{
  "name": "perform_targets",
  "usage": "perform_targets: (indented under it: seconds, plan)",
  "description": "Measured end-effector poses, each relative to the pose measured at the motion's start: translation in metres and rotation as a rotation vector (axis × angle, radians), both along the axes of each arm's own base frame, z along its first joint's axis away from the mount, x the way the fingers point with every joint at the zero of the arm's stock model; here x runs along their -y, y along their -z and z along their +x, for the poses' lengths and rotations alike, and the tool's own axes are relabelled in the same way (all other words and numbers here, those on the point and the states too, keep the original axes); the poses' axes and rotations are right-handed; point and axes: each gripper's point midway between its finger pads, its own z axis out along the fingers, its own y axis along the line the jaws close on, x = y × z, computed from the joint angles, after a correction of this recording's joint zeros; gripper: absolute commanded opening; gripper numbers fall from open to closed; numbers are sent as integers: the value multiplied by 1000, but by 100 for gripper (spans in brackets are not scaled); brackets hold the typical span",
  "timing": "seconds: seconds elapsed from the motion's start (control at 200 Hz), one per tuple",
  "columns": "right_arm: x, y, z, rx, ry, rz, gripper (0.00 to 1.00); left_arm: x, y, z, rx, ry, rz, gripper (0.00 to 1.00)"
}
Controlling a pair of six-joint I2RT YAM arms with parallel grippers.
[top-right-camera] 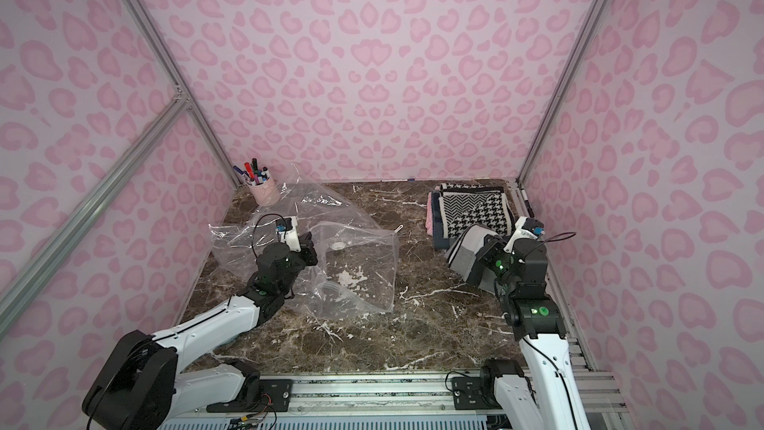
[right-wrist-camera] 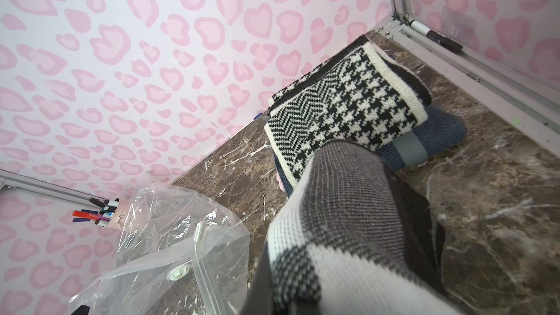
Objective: Take the blanket out of the vacuum bag
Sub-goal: Place the blanket at the center of the board.
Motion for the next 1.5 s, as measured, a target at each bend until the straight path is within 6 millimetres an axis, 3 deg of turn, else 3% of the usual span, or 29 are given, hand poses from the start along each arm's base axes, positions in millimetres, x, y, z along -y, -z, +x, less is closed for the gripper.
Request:
perform_targets:
  seconds: [0.065,0.205,0.335,0.44,0.53,0.69,0.885,1.13,1.26,1.5]
  plan:
    - [-5,28,0,-33,-19,24,0,0,1,0,-3,0,2,4]
    - [-36,118,-19,-190,-93,135,0,0,3,1,-8,0,4,4]
    - [-75,153,-39,-258,-191,172,0,1,4,2,-11,0,5,4]
    - [-93,159,-49,-263,-229,196,0,1,8,3,-21,0,9,4]
    - [-91,166,-53,-275,-199,214,0,3,12,4,-31,6,11,4]
    - [-67,175,-62,-307,-57,234,0,5,12,4,-29,12,0,4]
    - [-25,180,-71,-333,159,253,0,6,12,4,-28,14,-12,4]
    - [4,128,-71,-163,295,361,0,7,14,5,-32,20,-13,4]
    - [15,114,-75,-116,343,383,0,8,15,5,-33,23,-13,4]
    - [36,147,-89,-240,470,305,0,9,18,5,-40,27,-11,4]
